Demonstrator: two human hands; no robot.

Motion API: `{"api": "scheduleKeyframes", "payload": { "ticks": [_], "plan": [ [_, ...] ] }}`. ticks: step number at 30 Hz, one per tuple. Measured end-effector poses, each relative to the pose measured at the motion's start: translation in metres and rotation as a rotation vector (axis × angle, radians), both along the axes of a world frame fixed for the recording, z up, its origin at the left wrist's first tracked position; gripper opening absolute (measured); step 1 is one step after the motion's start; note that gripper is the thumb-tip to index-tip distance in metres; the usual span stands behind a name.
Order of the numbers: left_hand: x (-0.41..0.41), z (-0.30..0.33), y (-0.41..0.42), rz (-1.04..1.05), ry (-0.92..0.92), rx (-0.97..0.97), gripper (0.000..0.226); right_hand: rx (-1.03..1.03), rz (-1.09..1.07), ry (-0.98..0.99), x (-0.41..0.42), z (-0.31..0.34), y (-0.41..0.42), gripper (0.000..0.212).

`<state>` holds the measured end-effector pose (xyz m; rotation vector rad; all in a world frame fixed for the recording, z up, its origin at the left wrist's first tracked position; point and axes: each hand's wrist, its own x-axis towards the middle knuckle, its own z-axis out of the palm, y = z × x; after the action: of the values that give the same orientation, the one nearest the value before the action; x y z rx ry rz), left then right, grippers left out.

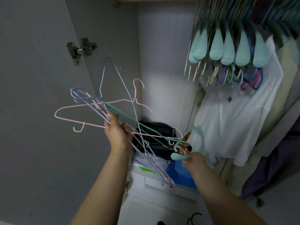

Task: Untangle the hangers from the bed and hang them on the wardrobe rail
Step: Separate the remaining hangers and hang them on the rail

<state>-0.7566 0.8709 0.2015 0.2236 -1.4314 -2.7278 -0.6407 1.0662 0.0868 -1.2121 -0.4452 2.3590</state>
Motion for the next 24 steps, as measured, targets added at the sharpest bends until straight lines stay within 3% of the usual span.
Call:
{"api": "scheduleKeyframes", "payload": {
  "ticks": [3,6,7,10,13,16,19,21,24],
  "plan": [
    [-0.006,-0.001,-0.006,-0.015,-0.009,-0.055,0.023,0.053,0.02,-0.072,0.001,-0.008,0.007,0.042],
    [-0.012,-0.004,-0.012,-0.014,0.013,-0.11,0.023,0.239,0.18,-0.312,0.005,-0.019,0.016,0.03],
    [-0.013,-0.005,-0.013,-0.009,0.032,-0.136,0.023,0.325,0.262,-0.429,0.008,-0.021,0.017,0.018],
    [-0.02,-0.011,-0.015,-0.006,0.075,-0.234,0.029,0.744,0.556,-0.636,0.011,-0.024,0.017,0.021],
    [-0.022,-0.017,-0.015,-0.005,0.113,-0.349,0.032,1.03,0.726,-0.528,0.009,-0.011,0.001,0.011],
    [-0.022,-0.018,-0.014,0.0,0.117,-0.44,0.027,1.208,0.747,-0.432,0.002,0.003,-0.009,0.021],
    [-0.024,-0.021,-0.013,0.004,0.128,-0.531,0.017,1.089,0.801,-0.267,-0.01,0.028,-0.017,0.018],
    [-0.026,-0.021,-0.012,0.003,0.137,-0.597,0.016,1.023,0.833,-0.153,-0.018,0.045,-0.019,0.038],
    [-0.029,-0.014,-0.007,-0.002,0.166,-0.622,0.019,1.202,0.833,-0.145,-0.025,0.069,-0.029,0.045]
  ]
}}
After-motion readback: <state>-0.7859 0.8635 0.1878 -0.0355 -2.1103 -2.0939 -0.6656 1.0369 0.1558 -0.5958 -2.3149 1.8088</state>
